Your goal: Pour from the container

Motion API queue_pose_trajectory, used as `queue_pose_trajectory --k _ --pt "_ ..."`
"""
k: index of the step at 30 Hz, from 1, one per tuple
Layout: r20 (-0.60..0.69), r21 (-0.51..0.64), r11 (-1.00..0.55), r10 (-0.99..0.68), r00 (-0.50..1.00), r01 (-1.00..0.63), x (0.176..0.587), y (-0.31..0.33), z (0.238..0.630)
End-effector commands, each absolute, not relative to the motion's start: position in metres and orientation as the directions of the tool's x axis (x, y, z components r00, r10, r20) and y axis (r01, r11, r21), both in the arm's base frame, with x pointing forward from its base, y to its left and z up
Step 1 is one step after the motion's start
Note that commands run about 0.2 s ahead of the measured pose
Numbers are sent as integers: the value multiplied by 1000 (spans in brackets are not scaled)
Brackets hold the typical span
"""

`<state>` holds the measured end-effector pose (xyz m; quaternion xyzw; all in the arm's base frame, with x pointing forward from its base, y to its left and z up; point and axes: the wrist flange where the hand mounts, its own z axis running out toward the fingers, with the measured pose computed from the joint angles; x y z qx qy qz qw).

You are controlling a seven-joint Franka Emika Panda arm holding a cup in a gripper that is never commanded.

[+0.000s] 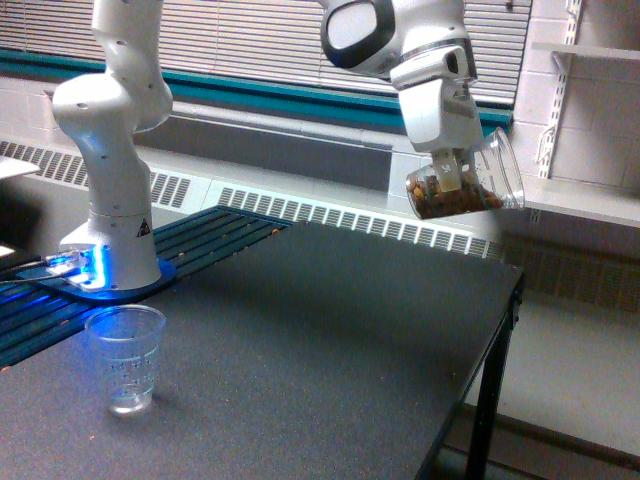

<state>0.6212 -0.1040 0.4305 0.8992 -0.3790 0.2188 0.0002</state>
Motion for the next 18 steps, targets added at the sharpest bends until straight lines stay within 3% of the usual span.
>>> queue_pose_trajectory --k 1,18 --pt "443 -230 -709 -686 577 -667 612 -111 483" --pt "529 -307 -718 -674 515 -625 557 -148 560"
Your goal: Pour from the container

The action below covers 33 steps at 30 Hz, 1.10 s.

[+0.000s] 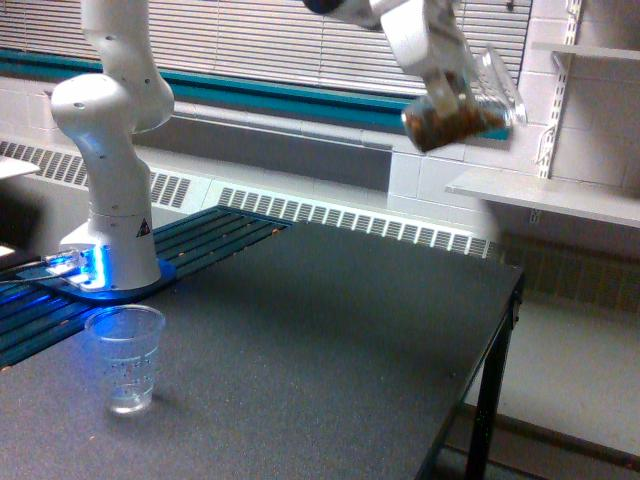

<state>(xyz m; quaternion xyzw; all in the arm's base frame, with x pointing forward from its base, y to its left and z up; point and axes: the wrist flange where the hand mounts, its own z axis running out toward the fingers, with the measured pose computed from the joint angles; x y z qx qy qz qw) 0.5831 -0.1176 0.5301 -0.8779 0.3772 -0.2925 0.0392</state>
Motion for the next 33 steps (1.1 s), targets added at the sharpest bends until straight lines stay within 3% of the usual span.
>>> queue_pose_trajectory --k 1,33 --pt "534 -309 -718 -673 511 -623 552 -152 563" --pt "517 -191 -678 -684 514 -710 439 -256 491"
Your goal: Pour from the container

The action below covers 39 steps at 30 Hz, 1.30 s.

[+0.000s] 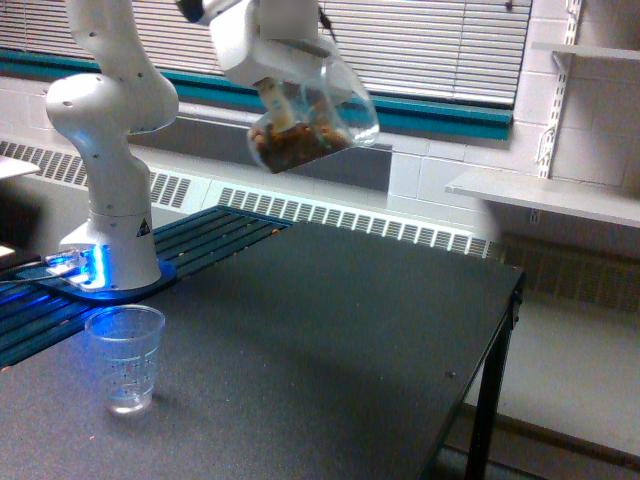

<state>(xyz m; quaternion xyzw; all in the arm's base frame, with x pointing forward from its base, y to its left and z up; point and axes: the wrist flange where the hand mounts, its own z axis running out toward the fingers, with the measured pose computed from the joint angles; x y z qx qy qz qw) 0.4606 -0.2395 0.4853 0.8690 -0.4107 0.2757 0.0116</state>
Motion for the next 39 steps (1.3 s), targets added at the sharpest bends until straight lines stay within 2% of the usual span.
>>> queue_pose_trajectory --k 1,18,39 --pt "520 -183 -681 -679 518 -709 435 -259 490" --pt "473 -111 -659 -693 544 -744 361 -282 445" --pt "433 -22 -654 -688 582 -756 297 -283 406"
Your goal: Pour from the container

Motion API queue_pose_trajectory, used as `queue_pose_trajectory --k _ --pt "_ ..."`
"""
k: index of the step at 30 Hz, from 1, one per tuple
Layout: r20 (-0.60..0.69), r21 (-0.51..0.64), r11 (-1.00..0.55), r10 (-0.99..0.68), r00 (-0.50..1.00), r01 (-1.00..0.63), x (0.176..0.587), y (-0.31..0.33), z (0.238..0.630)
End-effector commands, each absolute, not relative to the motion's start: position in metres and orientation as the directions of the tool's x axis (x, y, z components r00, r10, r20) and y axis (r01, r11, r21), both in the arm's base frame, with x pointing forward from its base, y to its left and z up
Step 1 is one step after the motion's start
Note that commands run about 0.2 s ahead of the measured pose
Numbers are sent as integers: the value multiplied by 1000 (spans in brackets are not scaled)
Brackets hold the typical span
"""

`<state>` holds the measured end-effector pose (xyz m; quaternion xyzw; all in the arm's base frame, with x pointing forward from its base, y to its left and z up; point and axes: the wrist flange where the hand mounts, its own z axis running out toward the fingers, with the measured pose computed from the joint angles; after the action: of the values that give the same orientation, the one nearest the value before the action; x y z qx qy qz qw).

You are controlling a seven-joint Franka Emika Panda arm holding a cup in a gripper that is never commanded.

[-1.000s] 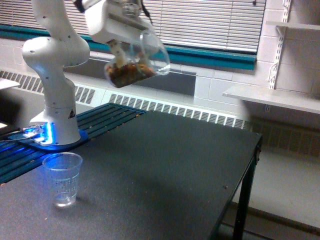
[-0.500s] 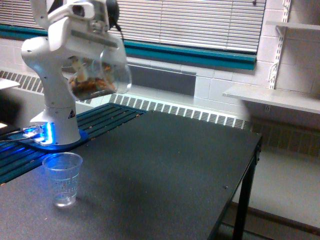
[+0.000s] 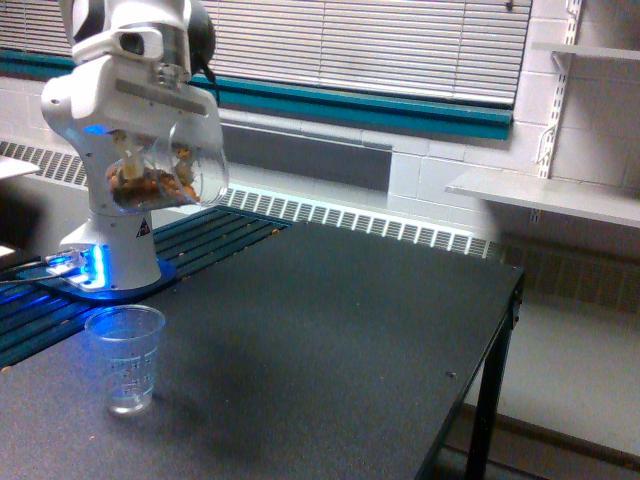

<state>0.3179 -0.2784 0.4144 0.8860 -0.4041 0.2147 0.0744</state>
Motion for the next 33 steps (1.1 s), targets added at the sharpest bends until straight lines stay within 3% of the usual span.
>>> queue_pose_trajectory --k 1,33 --pt "431 -17 -651 -690 582 -759 294 -283 404" --pt "364 97 -630 -698 617 -771 233 -279 358"
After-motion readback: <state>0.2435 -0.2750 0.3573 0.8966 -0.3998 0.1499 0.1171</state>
